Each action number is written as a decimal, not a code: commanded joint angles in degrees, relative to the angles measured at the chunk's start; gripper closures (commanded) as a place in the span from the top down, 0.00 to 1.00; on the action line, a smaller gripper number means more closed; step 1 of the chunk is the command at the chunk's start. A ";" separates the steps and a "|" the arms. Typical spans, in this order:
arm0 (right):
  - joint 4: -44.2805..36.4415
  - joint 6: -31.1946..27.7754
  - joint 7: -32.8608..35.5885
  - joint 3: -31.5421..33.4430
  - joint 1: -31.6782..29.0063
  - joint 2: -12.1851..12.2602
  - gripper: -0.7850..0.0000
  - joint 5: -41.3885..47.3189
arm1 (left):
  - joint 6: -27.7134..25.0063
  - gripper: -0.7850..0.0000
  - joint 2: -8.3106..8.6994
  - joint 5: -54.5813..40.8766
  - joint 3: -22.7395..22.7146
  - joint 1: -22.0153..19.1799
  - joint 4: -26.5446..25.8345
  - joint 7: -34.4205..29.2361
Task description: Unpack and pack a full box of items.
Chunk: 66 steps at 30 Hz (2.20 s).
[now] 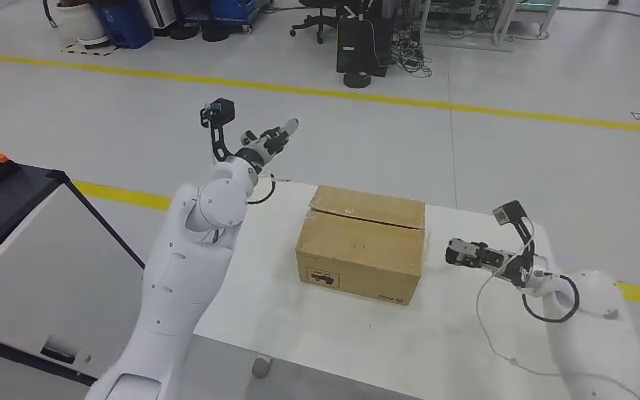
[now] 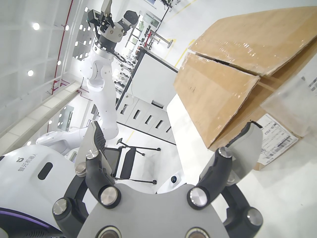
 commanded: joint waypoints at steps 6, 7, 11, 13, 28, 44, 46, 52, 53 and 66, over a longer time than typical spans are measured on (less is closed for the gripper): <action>3.88 -1.10 -2.36 -4.34 3.74 -0.21 1.00 -1.24 | -0.06 1.00 -0.15 -0.35 0.18 -1.09 2.14 1.35; 4.32 -1.24 -2.78 -5.03 4.09 -0.27 1.00 -1.54 | -0.06 1.00 -0.15 -0.35 0.18 -1.09 2.14 1.35; 5.35 -2.53 -5.21 -7.28 5.28 -0.41 1.00 -3.66 | -0.06 1.00 -0.15 -0.35 0.18 -1.09 2.14 1.35; 5.56 -3.15 -7.59 -7.75 5.70 -0.37 1.00 -5.68 | -0.06 1.00 -0.15 -0.35 0.18 -1.09 2.14 1.35; 5.19 -4.58 -15.26 -13.48 6.73 -0.51 1.00 -13.14 | -0.06 1.00 -0.15 -0.35 0.18 -1.09 2.14 1.35; 4.44 -5.24 -17.77 -15.97 6.58 0.04 0.00 -16.48 | -0.06 1.00 -0.15 -0.35 0.18 -1.09 2.14 1.35; 4.07 -5.50 -18.24 -16.08 6.36 0.15 0.00 -17.16 | -0.06 1.00 -0.15 -0.35 0.18 -1.09 2.14 1.35; 1.60 -5.35 -20.24 -16.07 5.33 0.61 0.00 -20.58 | -0.06 1.00 -0.15 -0.35 0.18 -1.09 2.14 1.35; 1.10 -5.23 -20.53 -16.18 5.06 0.65 0.00 -20.81 | -0.06 1.00 -0.15 -0.35 0.18 -1.09 2.14 1.35; -4.39 -9.01 -17.34 -13.86 0.83 2.13 0.00 -18.83 | -0.06 1.00 -0.15 -0.35 0.18 -1.09 2.14 1.35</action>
